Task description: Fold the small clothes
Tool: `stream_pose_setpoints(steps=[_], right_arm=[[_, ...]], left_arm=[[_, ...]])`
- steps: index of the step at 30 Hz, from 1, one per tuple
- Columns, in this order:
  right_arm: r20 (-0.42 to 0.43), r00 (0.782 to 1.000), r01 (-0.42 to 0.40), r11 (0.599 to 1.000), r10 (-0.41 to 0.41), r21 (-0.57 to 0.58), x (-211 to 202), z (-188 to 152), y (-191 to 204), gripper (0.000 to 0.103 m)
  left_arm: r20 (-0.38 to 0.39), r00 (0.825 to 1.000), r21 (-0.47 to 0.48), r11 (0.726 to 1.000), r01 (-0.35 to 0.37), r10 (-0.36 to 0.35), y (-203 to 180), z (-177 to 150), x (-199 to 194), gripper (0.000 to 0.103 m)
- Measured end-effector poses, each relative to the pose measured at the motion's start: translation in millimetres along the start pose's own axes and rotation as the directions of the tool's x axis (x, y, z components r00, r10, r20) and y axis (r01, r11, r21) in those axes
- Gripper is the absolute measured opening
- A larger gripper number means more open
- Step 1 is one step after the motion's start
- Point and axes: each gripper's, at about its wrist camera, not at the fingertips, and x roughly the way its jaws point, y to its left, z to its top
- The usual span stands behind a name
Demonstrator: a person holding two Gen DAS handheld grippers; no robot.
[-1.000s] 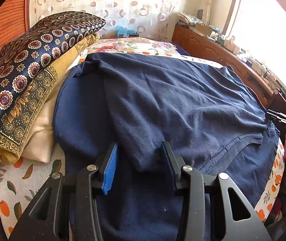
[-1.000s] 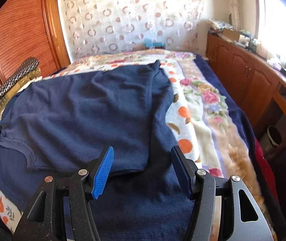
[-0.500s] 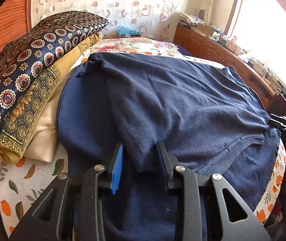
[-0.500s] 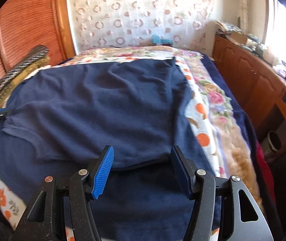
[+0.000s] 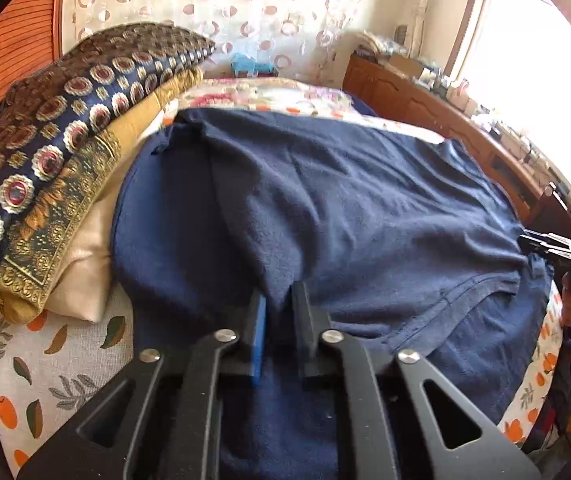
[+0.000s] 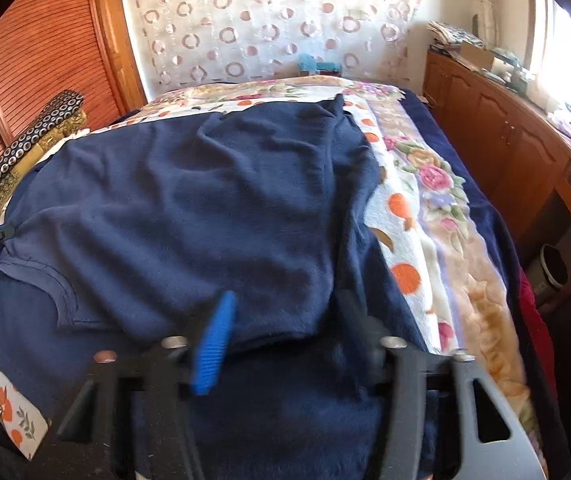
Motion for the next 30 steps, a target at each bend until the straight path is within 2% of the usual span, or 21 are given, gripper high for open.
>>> stream_pose_setpoints(steps=[2,3,10,19,22,24,28,30], right_arm=[[0.017,1.0,0.017,0.999,-0.016,-0.031,-0.6,1.3,3.0,0.007],[0.028,1.0,-0.004,0.999,0.005,-0.038,-1.8,1.5,3.2,0.007],[0.165,0.986,0.01,0.998,0.002,-0.069,-38.6,5.1,8.2,0.006],[0.265,0.963,-0.018,0.994,0.046,-0.109,-105.0,-0.7,15.0,0.006],[0.286,0.958,-0.006,0.994,0.038,-0.113,-123.8,-11.7,10.1,0.006],[0.275,0.961,0.004,0.994,0.026,-0.111,-121.8,-17.6,4.7,0.006],[0.182,0.983,0.028,0.994,-0.007,-0.11,-90.3,-29.4,1.4,0.006],[0.131,0.991,0.042,0.992,-0.026,-0.122,-72.2,-38.0,4.2,0.006]], left_arm=[[0.017,1.0,0.004,1.0,0.008,-0.008,-3.8,1.0,-7.3,0.007],[0.031,0.999,0.006,1.0,0.015,-0.015,-6.1,1.9,-12.8,0.006],[0.124,0.991,0.059,0.997,0.053,-0.06,-31.2,8.7,-62.3,0.005],[0.183,0.976,0.056,0.992,0.111,-0.12,-41.7,-7.3,-117.0,0.005],[0.164,0.98,0.043,0.993,0.107,-0.112,-40.5,-21.6,-119.5,0.005],[0.122,0.988,0.023,0.996,0.09,-0.092,-35.6,-38.0,-106.5,0.005],[0.028,0.997,0.004,0.997,0.076,-0.076,-36.1,-66.0,-75.3,0.005],[0.004,0.998,0.01,0.998,0.067,-0.067,-39.3,-76.3,-67.5,0.005]])
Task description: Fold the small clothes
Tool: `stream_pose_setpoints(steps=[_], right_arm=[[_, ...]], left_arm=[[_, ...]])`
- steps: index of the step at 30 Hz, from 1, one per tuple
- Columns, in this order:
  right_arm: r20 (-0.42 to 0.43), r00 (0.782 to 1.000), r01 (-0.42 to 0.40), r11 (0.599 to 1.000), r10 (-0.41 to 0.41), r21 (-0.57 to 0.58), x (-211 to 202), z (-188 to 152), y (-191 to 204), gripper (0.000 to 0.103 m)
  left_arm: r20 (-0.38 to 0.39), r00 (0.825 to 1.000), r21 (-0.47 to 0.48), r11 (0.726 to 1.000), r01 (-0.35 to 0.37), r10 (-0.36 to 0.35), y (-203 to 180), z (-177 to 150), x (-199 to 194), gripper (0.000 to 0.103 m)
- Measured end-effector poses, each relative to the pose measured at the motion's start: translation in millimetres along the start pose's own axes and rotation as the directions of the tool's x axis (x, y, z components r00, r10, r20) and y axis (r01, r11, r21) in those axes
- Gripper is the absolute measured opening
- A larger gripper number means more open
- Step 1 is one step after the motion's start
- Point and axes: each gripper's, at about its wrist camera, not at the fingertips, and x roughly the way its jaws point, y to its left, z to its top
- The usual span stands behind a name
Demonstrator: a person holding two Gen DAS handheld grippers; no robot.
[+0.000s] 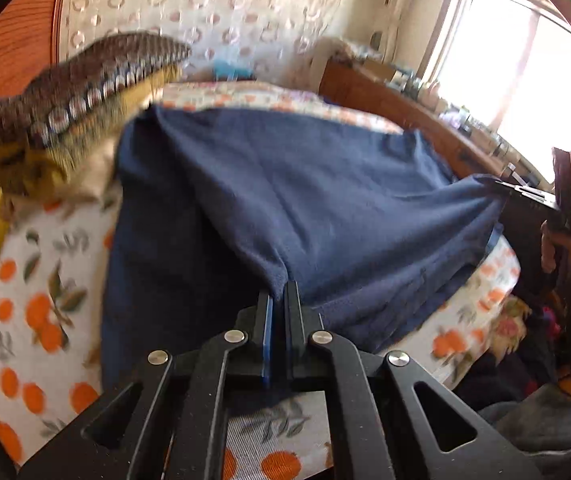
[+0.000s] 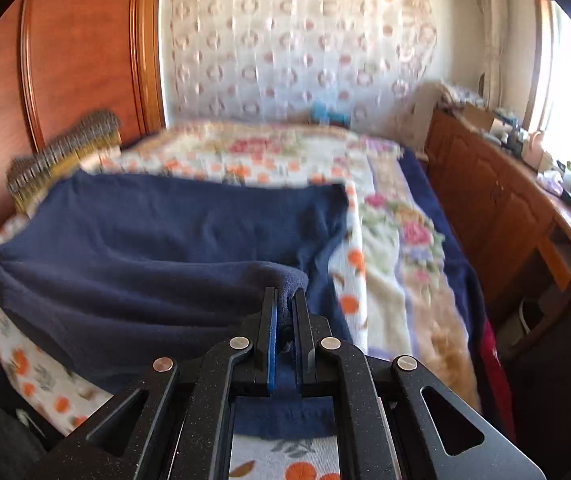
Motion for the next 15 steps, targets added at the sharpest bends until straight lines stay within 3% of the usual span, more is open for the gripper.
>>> stream_pose_setpoints(steps=[7,8,10,11,13,15], right_arm=[[-0.087,0.996,0.013,1.0,-0.013,0.008,21.6,-23.5,12.3,0.006],[-0.09,0.996,0.014,1.0,-0.012,0.023,20.4,-25.2,11.7,0.013],[-0.083,0.996,0.029,0.997,-0.023,0.071,14.0,-28.8,7.6,0.027],[-0.076,0.997,0.04,0.994,-0.033,0.097,9.3,-28.8,4.2,0.035],[-0.063,0.998,0.028,0.99,-0.019,0.137,1.2,-31.9,3.3,0.041],[-0.056,0.998,0.008,0.989,0.001,0.145,-3.1,-33.8,8.5,0.041]], left_arm=[[-0.013,1.0,-0.001,1.0,-0.025,0.025,2.5,-5.4,2.1,0.008],[-0.014,0.999,0.002,0.999,-0.033,0.033,2.1,-8.2,0.4,0.01],[-0.01,0.998,0.008,0.998,-0.06,0.06,2.7,-8.6,-1.3,0.028],[-0.009,0.998,0.01,0.998,-0.069,0.069,3.6,-9.2,-1.3,0.031],[-0.01,0.998,0.015,0.998,-0.068,0.068,6.0,-9.3,-1.3,0.044],[-0.017,0.997,0.016,0.997,-0.071,0.071,7.8,-9.0,-1.3,0.047]])
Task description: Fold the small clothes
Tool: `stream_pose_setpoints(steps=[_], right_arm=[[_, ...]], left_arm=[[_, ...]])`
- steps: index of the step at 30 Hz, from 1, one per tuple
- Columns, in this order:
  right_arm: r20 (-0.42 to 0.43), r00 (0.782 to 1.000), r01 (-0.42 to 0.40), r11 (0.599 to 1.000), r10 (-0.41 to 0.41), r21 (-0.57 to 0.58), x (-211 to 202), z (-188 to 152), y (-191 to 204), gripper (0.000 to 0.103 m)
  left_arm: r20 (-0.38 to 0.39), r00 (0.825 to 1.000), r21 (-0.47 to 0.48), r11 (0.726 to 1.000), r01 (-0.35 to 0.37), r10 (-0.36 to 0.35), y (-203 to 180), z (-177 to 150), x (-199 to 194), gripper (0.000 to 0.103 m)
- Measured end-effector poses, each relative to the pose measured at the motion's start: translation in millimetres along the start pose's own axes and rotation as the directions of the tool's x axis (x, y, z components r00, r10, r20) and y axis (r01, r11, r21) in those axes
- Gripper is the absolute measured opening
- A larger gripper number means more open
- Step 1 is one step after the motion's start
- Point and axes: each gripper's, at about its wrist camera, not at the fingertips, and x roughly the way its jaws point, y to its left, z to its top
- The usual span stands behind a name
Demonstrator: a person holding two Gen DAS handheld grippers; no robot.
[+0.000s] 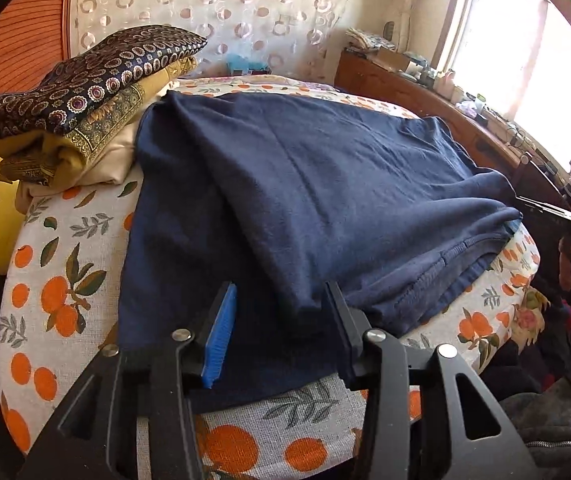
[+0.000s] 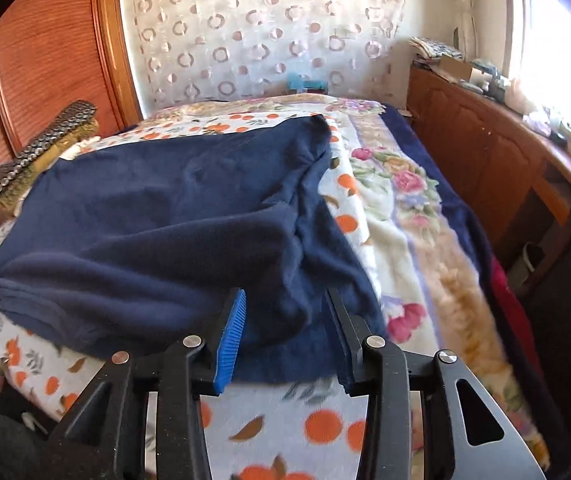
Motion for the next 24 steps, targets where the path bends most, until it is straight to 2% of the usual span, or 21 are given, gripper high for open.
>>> stream_pose_setpoints(steps=[3,4,8,11,16,18,20,24], right_arm=[[0.005,1.0,-0.011,1.0,0.011,-0.01,-7.1,-7.1,6.4,0.041],[0.015,1.0,-0.015,1.0,0.015,-0.012,-11.3,-8.4,8.8,0.041],[0.042,0.995,-0.089,0.996,0.09,-0.029,-23.8,-15.2,30.8,0.041],[0.055,0.987,-0.145,0.987,0.149,-0.074,-27.9,-17.3,56.5,0.041],[0.011,0.978,-0.206,0.965,0.21,-0.162,-16.0,-19.5,95.3,0.041],[-0.011,0.98,-0.197,0.96,0.199,-0.199,-5.3,-19.0,105.9,0.041],[-0.038,0.988,-0.156,0.962,0.151,-0.226,2.0,-21.5,114.4,0.041],[-0.064,0.994,-0.104,0.966,0.091,-0.237,13.2,-22.8,115.1,0.041]], left_arm=[[0.008,1.0,0.007,1.0,-0.012,0.011,-0.3,-0.4,-2.1,0.075],[0.011,1.0,0.008,1.0,-0.01,0.01,0.3,-1.0,-2.6,0.078],[-0.011,1.0,-0.002,1.0,-0.011,0.011,2.6,-4.9,3.2,0.078],[0.004,1.0,0.015,0.999,-0.03,0.03,-0.4,-8.1,2.5,0.078],[0.023,0.999,0.014,0.999,-0.032,0.032,-0.1,-10.1,1.9,0.078],[0.028,0.999,0.01,0.999,-0.031,0.03,0.4,-10.5,1.6,0.078],[0.033,0.999,0.007,0.999,-0.032,0.032,0.5,-11.5,1.1,0.078],[0.04,0.999,0.005,0.999,-0.035,0.035,0.6,-12.9,0.4,0.078]])
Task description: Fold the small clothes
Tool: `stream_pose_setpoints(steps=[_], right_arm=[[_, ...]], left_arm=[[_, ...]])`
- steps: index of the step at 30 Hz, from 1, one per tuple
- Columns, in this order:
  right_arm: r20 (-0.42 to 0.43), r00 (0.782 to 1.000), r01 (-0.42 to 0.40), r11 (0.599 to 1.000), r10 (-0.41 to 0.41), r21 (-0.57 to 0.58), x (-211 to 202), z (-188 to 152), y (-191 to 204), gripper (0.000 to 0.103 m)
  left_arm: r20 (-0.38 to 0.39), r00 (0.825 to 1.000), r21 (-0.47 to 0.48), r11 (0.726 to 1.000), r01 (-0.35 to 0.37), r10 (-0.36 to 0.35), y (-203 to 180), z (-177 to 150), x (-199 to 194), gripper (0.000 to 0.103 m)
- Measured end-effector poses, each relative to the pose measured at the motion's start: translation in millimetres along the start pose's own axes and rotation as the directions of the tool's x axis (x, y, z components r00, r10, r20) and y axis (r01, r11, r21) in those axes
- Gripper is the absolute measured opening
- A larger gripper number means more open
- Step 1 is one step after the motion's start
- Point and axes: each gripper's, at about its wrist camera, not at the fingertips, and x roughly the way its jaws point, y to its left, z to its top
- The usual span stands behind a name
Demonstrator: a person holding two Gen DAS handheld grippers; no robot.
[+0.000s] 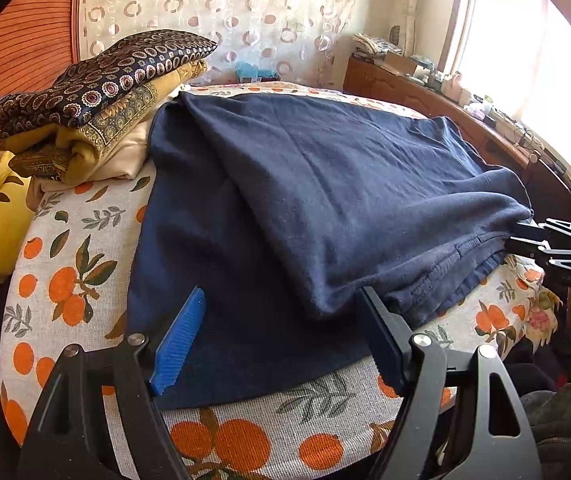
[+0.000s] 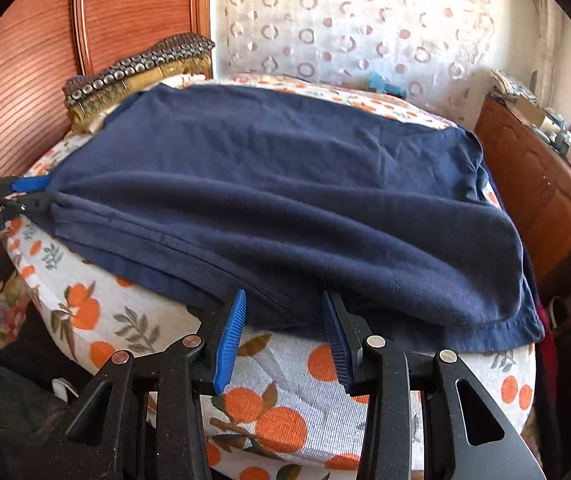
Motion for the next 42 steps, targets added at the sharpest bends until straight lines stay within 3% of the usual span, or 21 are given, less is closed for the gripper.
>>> stream_pose_setpoints(steps=[5,7,10,15,21,25,29,39,41,42], right_arm=[[0.007,1.0,-0.004,1.0,0.004,-0.007,1.9,-1.1,-1.8,0.036],[0.009,1.0,-0.015,1.0,0.015,-0.018,-2.4,-3.7,6.4,0.019],[0.003,1.0,-0.031,0.999,0.031,-0.036,-6.8,-7.6,8.8,0.01],[0.014,0.999,-0.051,0.998,0.052,-0.034,-19.9,-10.9,6.9,0.009],[0.056,0.995,-0.085,0.996,0.084,0.024,-33.8,-12.9,-5.7,0.009],[0.089,0.992,-0.089,0.996,0.086,0.031,-41.5,-9.2,-5.0,0.019],[0.113,0.991,-0.071,0.997,0.069,0.018,-43.3,-5.2,2.0,0.038],[0.115,0.989,-0.094,0.996,0.093,-0.002,-33.5,-2.5,11.2,0.041],[0.113,0.989,-0.094,0.996,0.094,-0.003,-31.4,-2.3,11.1,0.041],[0.113,0.989,-0.093,0.996,0.093,-0.002,-30.2,-2.3,10.6,0.041]], left_arm=[[0.004,1.0,-0.002,1.0,-0.005,0.005,-0.9,0.1,0.5,0.078],[0.003,1.0,-0.007,1.0,-0.006,0.006,-0.5,0.4,0.3,0.078],[0.002,1.0,-0.03,1.0,-0.003,0.003,2.3,0.6,-1.7,0.078],[0.049,0.998,-0.075,0.997,-0.034,0.037,15.8,1.6,-17.4,0.078],[0.027,0.998,-0.13,0.99,-0.057,0.061,34.0,-1.0,-16.9,0.078],[0.012,0.999,-0.139,0.989,-0.047,0.049,34.2,-4.3,-12.7,0.078],[0.009,0.998,-0.121,0.991,-0.061,0.063,31.1,-4.3,-11.3,0.078],[0.01,0.992,-0.119,0.985,-0.124,0.126,37.3,-11.0,-15.7,0.078],[0.015,0.992,-0.111,0.986,-0.122,0.125,34.3,-12.4,-16.1,0.073],[0.019,0.992,-0.102,0.987,-0.121,0.124,32.1,-13.1,-16.3,0.064]])
